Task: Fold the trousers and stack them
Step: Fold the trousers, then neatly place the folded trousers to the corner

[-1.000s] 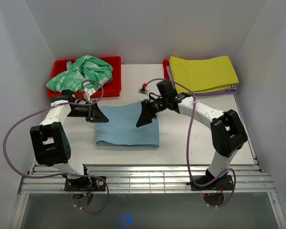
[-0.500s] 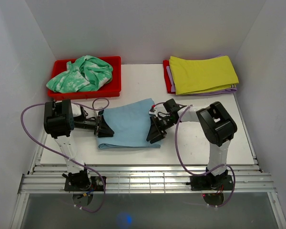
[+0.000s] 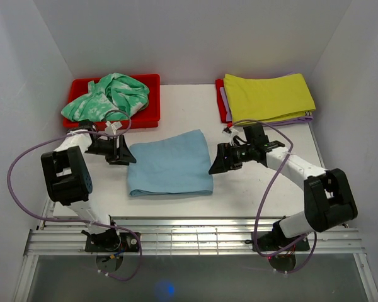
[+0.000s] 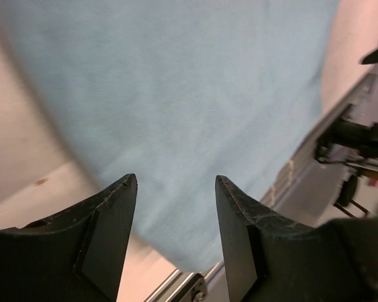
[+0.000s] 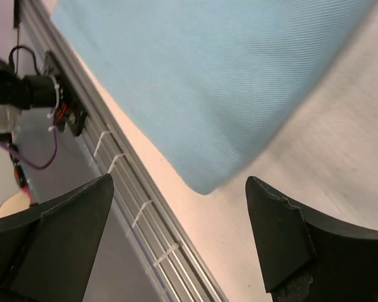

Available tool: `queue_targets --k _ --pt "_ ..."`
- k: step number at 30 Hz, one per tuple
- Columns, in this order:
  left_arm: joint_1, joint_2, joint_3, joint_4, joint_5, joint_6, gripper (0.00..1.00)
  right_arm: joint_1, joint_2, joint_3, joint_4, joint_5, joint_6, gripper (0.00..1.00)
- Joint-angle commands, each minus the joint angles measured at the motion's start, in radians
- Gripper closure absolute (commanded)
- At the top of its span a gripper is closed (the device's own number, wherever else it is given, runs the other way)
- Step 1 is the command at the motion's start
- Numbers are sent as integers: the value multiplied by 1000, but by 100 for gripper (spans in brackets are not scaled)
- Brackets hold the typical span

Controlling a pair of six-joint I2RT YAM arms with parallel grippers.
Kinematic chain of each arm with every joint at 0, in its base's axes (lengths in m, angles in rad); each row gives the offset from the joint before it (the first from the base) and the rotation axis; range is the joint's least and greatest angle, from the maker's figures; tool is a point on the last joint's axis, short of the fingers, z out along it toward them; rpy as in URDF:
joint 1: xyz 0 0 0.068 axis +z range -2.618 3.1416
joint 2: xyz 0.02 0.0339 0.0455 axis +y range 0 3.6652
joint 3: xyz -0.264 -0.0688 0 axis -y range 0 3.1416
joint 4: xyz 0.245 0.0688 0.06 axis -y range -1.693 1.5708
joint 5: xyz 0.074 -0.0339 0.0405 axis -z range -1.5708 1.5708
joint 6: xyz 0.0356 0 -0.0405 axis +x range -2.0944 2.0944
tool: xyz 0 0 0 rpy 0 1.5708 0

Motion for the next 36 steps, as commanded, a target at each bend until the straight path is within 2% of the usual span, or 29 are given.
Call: queue_targets --k 1,2,6,10,13,18,21,22,24,27,28,29,30,31,36 --pt "15 -10 33 -24 -245 -15 37 -41 -7 -47 14 136 20 10" --pt "18 25 33 -61 -273 -6 33 -58 5 -52 19 114 30 10" --pt "19 84 0 -123 -315 17 33 -63 137 3 25 68 53 10" --pt "13 88 -40 -115 -223 34 33 -60 243 56 24 19 63 10" --pt "4 124 -37 -117 -160 42 34 -57 283 33 66 -19 93 10" --pt "-89 171 -79 -29 -105 -41 38 -26 329 -7 156 -59 130 10" --pt "-129 205 -82 50 -91 -127 42 -17 391 40 162 -82 128 2" --pt "-132 213 -74 89 -91 -165 42 -17 406 56 154 -88 132 13" --pt "-134 231 -36 121 -118 -203 43 -20 427 92 139 -82 119 22" --pt "-134 237 32 143 -150 -242 39 -49 401 80 126 -62 115 44" --pt "-134 228 38 156 -198 -251 36 -61 387 65 126 -59 115 60" --pt "-134 214 41 163 -218 -257 33 -87 361 32 128 -56 116 67" --pt "-134 185 38 161 -262 -254 29 -101 346 13 130 -56 119 84" --pt "-134 168 35 152 -278 -259 25 -113 331 -2 130 -53 121 91" --pt "-135 38 -64 130 -307 -252 17 -186 243 -116 220 -96 203 92"
